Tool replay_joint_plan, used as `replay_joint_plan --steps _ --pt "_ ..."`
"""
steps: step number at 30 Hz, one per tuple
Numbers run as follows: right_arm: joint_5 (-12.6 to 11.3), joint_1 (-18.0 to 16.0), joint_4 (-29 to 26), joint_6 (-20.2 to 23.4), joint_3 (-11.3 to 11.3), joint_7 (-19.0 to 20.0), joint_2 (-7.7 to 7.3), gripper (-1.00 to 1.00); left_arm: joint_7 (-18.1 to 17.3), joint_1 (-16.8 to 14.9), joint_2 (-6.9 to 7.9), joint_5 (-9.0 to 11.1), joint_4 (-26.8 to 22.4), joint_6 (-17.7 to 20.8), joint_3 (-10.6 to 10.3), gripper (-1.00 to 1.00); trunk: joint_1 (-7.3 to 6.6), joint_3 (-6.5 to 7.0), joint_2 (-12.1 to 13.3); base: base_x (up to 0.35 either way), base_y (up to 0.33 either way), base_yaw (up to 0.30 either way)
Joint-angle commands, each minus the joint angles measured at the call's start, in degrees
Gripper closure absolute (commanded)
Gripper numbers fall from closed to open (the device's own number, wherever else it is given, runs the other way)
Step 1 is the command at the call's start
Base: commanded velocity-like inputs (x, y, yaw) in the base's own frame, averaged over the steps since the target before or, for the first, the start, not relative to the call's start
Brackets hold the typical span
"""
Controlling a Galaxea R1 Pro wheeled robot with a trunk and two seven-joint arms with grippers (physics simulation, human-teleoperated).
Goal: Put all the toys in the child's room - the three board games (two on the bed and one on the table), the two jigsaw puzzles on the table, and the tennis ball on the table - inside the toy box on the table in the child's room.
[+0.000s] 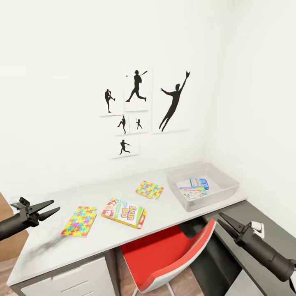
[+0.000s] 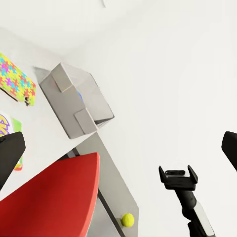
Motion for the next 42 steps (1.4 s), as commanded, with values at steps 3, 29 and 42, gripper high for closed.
replay_joint_plan --steps 3,29,42 --pt "0.04 -0.06 -0.01 0.68 -0.74 -1.04 -0.02 -1.00 -0.26 -0.05 0.01 -0.07 0.00 0.61 0.01 -1.00 0.03 -0.11 -0.11 0.000 0.000 0.000" --pt "-0.12 -0.06 -0.07 6.61 -2.66 -12.53 -7.41 -1.00 -0.26 -0.05 -0.66 -0.13 0.00 0.61 0.01 -1.00 0.03 -0.11 -0.11 0.000 0.000 0.000" --pt "-0.13 -0.06 -0.04 7.04 -2.96 -12.84 -6.91 -1.00 -0.26 -0.05 -0.70 -0.11 0.00 0.61 0.02 -1.00 0.03 -0.11 -0.11 -0.051 0.000 0.000"
